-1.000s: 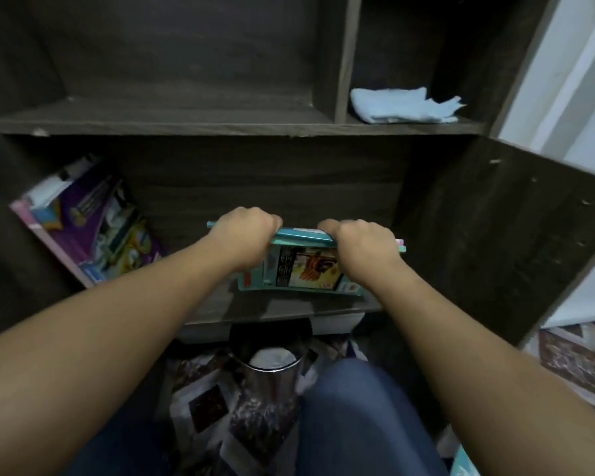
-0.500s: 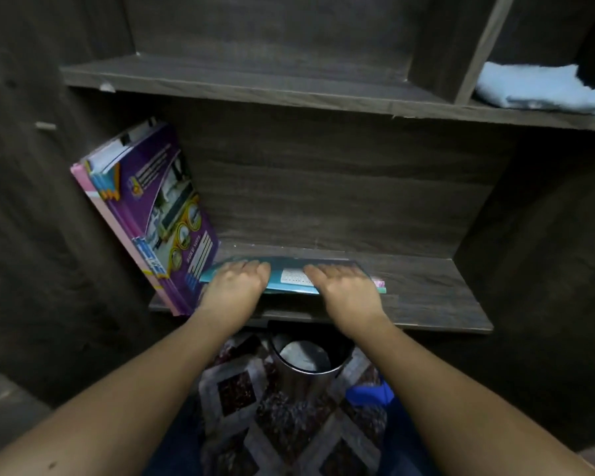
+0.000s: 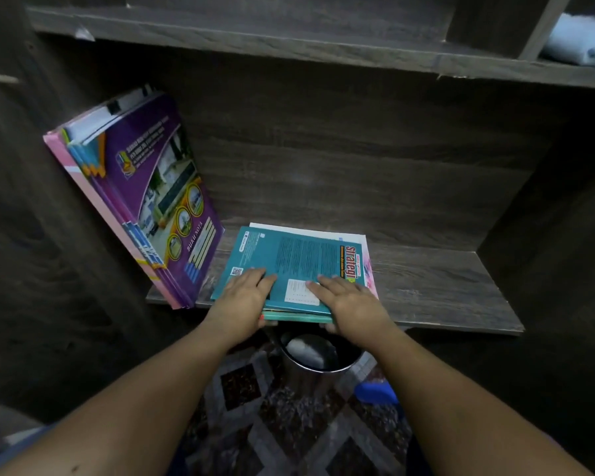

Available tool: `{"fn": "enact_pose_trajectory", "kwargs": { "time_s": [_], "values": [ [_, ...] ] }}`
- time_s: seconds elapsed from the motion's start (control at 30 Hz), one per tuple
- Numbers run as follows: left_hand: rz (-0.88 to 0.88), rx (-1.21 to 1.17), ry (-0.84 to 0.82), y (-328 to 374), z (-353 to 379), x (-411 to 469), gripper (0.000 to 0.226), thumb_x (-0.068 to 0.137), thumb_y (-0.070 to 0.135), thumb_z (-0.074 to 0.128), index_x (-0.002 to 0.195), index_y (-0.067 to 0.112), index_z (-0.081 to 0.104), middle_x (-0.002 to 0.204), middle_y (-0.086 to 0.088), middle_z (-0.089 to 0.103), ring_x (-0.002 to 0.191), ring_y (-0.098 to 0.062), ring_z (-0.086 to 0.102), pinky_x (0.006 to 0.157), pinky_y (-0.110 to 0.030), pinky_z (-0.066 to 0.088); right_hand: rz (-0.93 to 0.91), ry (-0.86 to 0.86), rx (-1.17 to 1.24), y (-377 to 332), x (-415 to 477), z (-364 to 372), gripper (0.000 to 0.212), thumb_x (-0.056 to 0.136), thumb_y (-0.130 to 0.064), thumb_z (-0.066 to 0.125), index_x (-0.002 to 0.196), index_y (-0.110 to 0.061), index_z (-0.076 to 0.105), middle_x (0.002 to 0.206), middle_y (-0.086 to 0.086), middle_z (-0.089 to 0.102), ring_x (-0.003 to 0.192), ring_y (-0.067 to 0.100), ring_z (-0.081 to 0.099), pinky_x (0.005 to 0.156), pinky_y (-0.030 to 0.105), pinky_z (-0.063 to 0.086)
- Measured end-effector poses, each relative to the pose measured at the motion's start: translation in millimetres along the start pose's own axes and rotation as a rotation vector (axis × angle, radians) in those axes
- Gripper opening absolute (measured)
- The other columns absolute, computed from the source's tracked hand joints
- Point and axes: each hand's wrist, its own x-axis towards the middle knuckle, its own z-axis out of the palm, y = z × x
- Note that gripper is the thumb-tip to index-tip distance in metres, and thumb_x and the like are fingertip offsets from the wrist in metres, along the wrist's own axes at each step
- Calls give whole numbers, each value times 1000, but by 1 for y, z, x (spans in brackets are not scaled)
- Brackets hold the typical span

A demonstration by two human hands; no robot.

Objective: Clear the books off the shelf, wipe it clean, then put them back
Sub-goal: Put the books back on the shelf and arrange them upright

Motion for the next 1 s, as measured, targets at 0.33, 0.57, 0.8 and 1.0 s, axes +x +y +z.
{"fn": "enact_pose_trajectory", "kwargs": {
  "time_s": [0.33,0.57,0.8,1.0],
  "values": [
    [-164,-183,-131,-1,-17,-9,98,70,59,76,149,42,22,162,-3,2,146,-38,-3,117,-52,11,146,-102,101,13,-3,6,100,75,-67,64,149,-48,-1,162,-1,-7,147,32,-6,113,63,10],
    [-159,-257,-83,-1,-11,-3,89,77,50,74,150,33,26,161,-3,11,147,-37,-2,117,-51,12,205,-99,118,13,-2,5,91,81,-63,60,149,-50,0,162,-1,-6,147,33,-5,113,64,15],
    [-171,-366,-13,-8,-6,0,96,64,48,84,146,30,37,158,-6,20,147,-29,9,119,-45,16,311,-108,119,12,-1,2,99,73,-68,65,147,-53,2,161,1,-3,145,40,1,111,64,18],
    [-209,-230,-35,0,-13,-2,87,71,45,80,145,31,36,153,-7,27,140,-28,26,114,-44,29,438,-134,208,15,-4,0,116,67,-58,78,150,-47,-2,160,10,-10,138,43,26,109,51,35]
  ]
}}
